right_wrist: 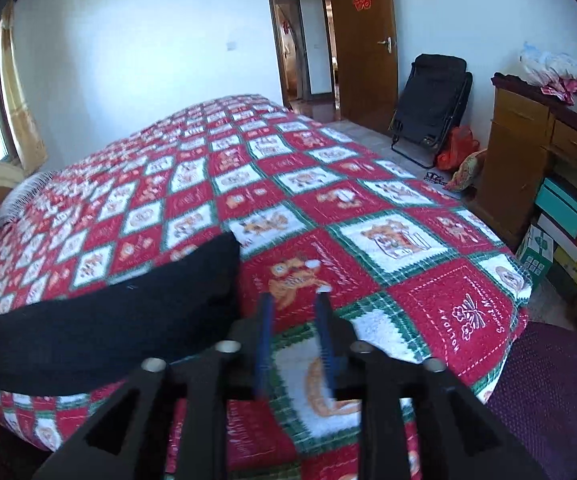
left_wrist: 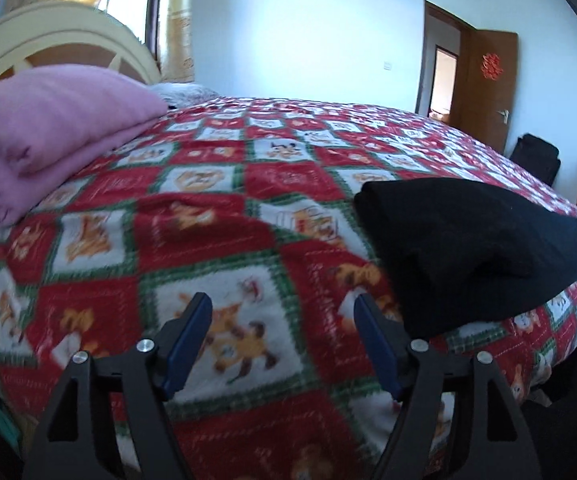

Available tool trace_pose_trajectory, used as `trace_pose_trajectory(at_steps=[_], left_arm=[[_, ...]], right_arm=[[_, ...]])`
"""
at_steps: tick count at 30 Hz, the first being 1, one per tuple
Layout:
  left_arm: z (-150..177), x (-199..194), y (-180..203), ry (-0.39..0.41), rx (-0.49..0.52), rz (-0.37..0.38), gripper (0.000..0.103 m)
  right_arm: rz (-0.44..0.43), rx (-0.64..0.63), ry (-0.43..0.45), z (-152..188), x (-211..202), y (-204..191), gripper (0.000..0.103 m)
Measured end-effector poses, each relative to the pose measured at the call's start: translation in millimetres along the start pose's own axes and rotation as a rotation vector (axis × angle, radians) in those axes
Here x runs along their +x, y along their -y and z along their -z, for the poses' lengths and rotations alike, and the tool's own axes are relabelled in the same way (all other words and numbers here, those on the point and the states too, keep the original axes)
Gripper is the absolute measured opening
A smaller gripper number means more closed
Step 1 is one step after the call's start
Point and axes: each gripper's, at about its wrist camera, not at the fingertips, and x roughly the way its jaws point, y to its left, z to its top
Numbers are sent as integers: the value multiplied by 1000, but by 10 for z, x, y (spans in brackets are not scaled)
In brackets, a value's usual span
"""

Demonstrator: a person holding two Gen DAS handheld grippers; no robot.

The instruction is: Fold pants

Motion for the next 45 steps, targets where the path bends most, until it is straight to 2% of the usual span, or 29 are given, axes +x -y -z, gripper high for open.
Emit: trace_pose_trajectory(at_steps=[4,7,9,12,16,20,24,28,34,35,39,43,45], left_arm=[[6,-130,-2,16,-36,-22,76],[-80,-254,71,67,-77,11,76],[-146,-288,186,87,-89,51,83],[-193,-213,414,65,-71,101,83],[-165,-104,695,41,34,87,83],[-122,-10,812,26,73,77,83],[-112,67,896,13,126,53,83],[-122,138,980,-5,188,32,81],[-188,177,1021,-16,213,44,59],[-194,177,1025,-17,214,50,54],[-213,185,1024,-20,216,63,33],[-245,146,997,-3,210,80,23],[-283,103,970,13,207,77,20]], right_arm=[[-85,-74,16,-70,-66,-532,45],[-156,-171,11,-85,-59,-1054,45],[-202,-257,-7,-23,-40,-1479,45],[-290,-425,-39,199,-36,-2185,45],[-447,-639,-103,715,-72,-3009,45],[-509,-790,-149,1142,-5,-3456,45],[-523,-872,-158,1360,137,-3738,45],[-481,-912,-153,1422,297,-3846,45],[-438,-961,-132,1489,388,-3910,43],[-438,-966,-128,1496,382,-3911,42],[-444,-985,-121,1523,358,-3929,22],[-445,-994,-108,1527,338,-3971,5],[-454,-976,-100,1479,311,-3969,4]])
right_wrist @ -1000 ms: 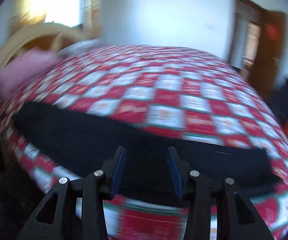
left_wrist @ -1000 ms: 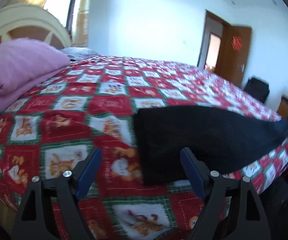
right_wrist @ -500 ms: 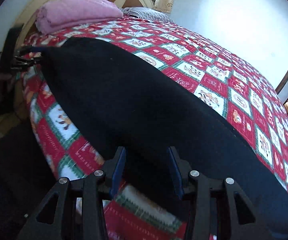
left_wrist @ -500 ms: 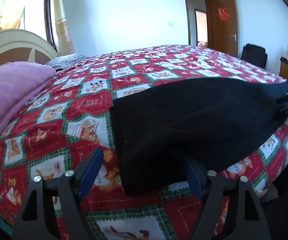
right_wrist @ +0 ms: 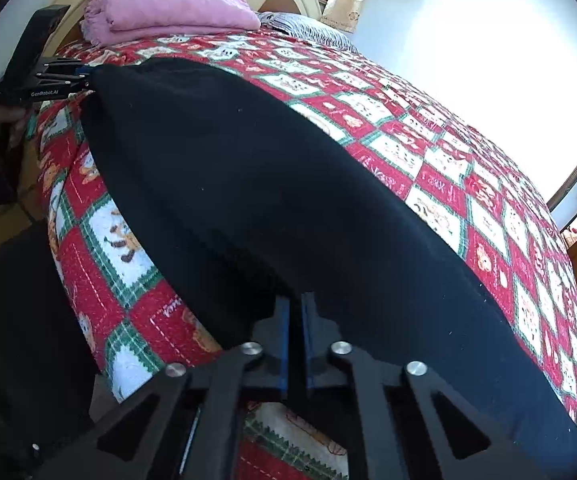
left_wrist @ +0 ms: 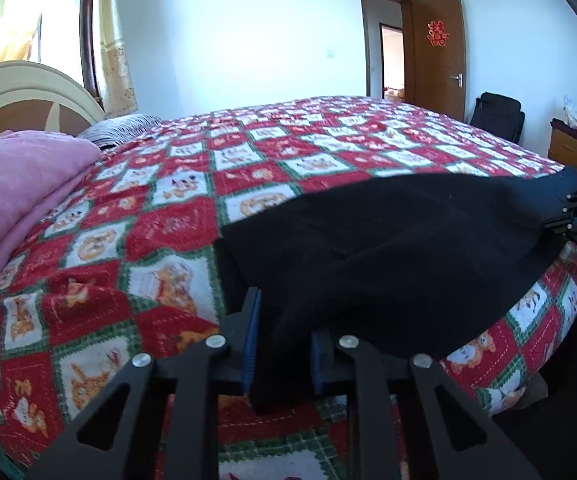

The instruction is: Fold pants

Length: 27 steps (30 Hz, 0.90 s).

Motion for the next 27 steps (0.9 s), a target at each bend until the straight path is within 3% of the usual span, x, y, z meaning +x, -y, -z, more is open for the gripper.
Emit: trace_pose_trajectory(at_steps=[7,13,17,18,20,22,27], left_arm=[[-55,-147,-110,46,16,21,20],[235,23,-137,-26,13,24,20],[305,2,-221,-10,-31,-8,45],[310,-13,-231,-9,-30,-23,51],[315,-54,-267,-10,-22,-47,53],[342,-114,-310,-13,-15,-76,55],[448,-316,-534,-17,-37,-157,55]], right_arm=[[-45,30,59,-57,-324,64,3],[-67,-14,-44,131,-54,-118,3],[-81,4,-59,149,-30,-115,4],[-92,14,-66,139,-36,-88,5],[-116,33,-82,137,-67,-22,13],[-112,42,-83,155,-142,40,32],[-155,118,-40,196,-468,300,36]])
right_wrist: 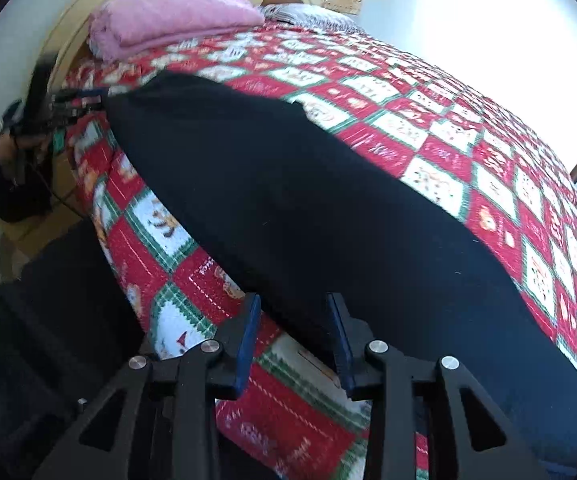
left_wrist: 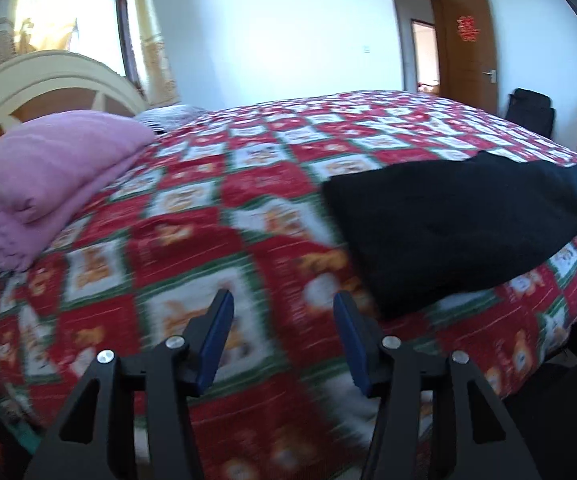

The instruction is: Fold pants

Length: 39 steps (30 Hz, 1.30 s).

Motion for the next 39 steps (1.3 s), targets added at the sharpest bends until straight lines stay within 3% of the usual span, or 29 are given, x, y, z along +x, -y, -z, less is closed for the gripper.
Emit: trace_pose_trajectory(at_steps=[5,9,15,17,21,27,29,31,37,39], left_arm=[[-129,-161,-32,74,-70,28,56],[-376,-175,267,139,-84,123,66],[-537,97,894,131,-17,262,66],[-489,201,1033,105,15,270,66],[-315,357,1165,41,34,281,67],[-198,296,1122,67,24,308,67],[-175,284,1146,78,42,300,67],[-148,277,1173,92,58,292,67],[-127,274,1162,109,43,296,68],[-126,274,1179,109,49,290,68]], right_arm=[[-41,94,68,-233,-170,278,36],[-73,211,119,-554,-38,619,36],[-170,371,127,-963,432,1013,36],[-230,424,111,-1092,668,1086,36],[-268,491,62,-1267,1057,1154,36],[-435,636,-80,-1318,1659,1192,36],[-505,656,-101,-1327,1722,1142,23],[-479,636,-83,-1362,1655,1112,9],[-425,595,45,-1510,1350,1107,5],[-345,570,6,-1484,1501,1074,5]])
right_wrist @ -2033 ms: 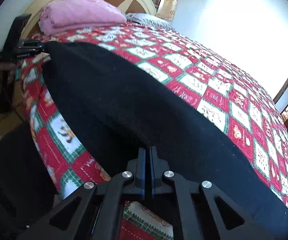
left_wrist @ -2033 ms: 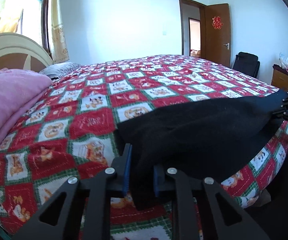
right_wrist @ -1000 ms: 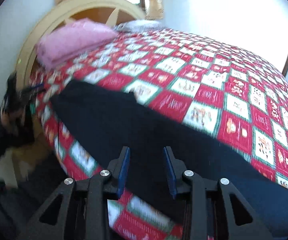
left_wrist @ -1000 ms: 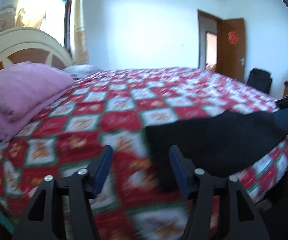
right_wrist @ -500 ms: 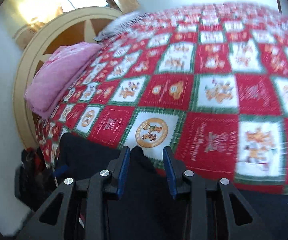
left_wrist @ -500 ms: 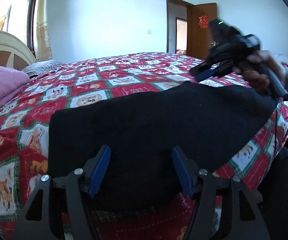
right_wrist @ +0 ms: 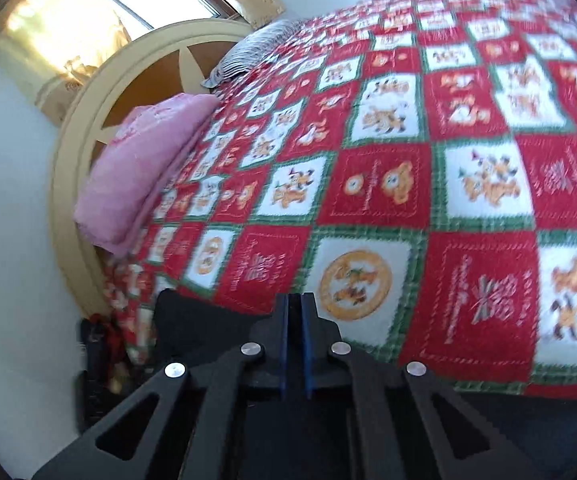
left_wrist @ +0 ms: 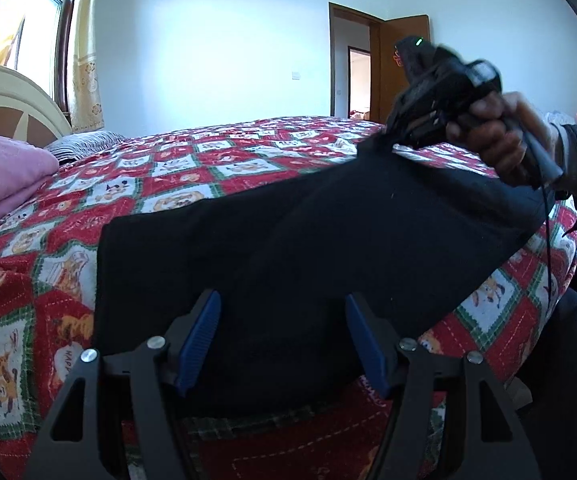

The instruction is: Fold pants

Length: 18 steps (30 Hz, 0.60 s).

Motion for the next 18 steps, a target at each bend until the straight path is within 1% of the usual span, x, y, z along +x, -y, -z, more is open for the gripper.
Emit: trace_pose_trajectory(at_steps=[2,3,5,6,7,9,11,13,17,18], left_arm=[[5,-5,6,0,2,-1,69],[4,-4,1,-1,1,1,69],[-3,-5,-3,-4,-1,1,69],[-13,-7,-1,-6,-2,-3,69],[-21,-15,5,-8,-5,-5,69],[-47,-46,22,-15,-15,-18,72],[-74,-81,49,-17,-18,-19,75],[-107,-119,85,-13,-21,-9,76],[-245,-149,248,-8,10,17,76],[-293,-154,311,-4,21,32,76]], right_arm=[[28,17,-28,23,186,91,5],[36,21,-25,45,241,127,5],[20,24,-8,34,231,160,6],[16,28,-5,30,207,162,9],[11,31,-6,40,155,165,19],[25,20,13,91,-20,170,31],[55,-13,43,175,-295,229,31],[75,-10,68,284,-568,367,31],[154,48,133,576,-1283,825,31],[189,68,151,678,-1492,965,31]])
